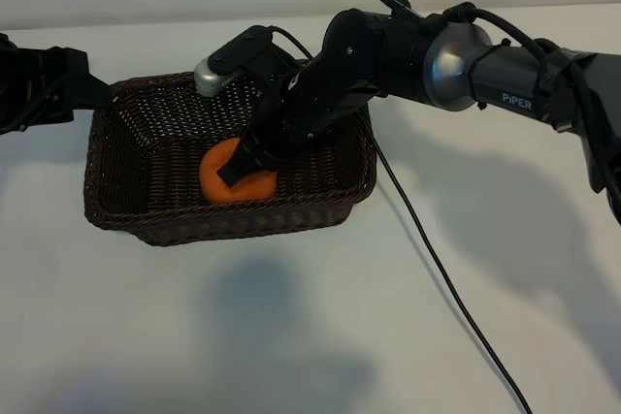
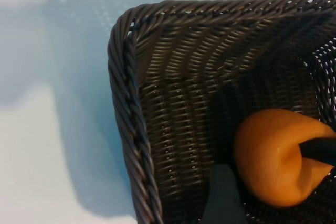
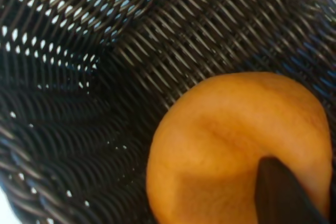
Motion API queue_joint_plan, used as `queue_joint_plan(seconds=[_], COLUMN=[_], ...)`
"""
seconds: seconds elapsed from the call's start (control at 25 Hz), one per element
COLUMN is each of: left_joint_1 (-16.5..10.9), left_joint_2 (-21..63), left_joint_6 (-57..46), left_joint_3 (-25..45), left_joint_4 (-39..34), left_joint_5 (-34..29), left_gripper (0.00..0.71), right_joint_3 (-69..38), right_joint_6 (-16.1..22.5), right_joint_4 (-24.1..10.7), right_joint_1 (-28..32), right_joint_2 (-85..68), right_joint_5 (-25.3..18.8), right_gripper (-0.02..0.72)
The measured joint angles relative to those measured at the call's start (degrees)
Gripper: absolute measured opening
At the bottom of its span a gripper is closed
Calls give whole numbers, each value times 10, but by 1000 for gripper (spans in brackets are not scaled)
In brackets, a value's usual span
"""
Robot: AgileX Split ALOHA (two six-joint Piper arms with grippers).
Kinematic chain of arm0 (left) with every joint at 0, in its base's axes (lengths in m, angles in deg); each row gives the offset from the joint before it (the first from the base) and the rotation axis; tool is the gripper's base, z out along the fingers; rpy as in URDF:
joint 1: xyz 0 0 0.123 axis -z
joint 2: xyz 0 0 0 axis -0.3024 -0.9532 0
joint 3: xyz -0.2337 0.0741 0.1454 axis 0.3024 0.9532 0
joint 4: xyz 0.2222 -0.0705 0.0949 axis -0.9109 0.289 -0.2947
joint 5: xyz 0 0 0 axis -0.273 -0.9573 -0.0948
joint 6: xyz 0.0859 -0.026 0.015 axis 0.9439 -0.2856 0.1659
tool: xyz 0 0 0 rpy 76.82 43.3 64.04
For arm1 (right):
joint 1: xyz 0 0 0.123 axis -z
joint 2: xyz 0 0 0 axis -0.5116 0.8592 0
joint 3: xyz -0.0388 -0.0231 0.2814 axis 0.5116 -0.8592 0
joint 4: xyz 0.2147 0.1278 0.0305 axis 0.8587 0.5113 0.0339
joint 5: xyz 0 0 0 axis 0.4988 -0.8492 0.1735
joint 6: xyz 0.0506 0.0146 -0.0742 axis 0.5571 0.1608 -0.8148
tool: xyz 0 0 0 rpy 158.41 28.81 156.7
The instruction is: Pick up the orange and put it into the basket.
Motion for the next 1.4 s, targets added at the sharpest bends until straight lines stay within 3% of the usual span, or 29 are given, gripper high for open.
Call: queue_joint_plan(seconds=[0.08,0.2,0.44,0.52,0.8,1.0,1.4], left_joint_1=[0,0,0,0,0,0,0], left_joint_2=[0,0,0,0,0,0,0], left_joint_6=[0,0,0,0,4,13,16], left_joint_3=[0,0,0,0,0,0,0], left_joint_4=[1,1,1,1,1,1,1], left_joint_5=[0,-1,-6,-6,-7,-8,-8], left_gripper=[539,539,539,539,539,539,539], right_joint_3=[0,0,0,0,0,0,47], right_joint_6=[1,9,14,14,41,98,198], right_joint_4=[0,1,3,3,-7,-61,-142], right_joint_1=[0,0,0,0,0,5,33], right_joint_2=[0,0,0,-1,-34,-66,-114], right_joint_5=[4,10,19,15,-4,-45,-171], right_gripper=[99,212,609,681,695,688,660])
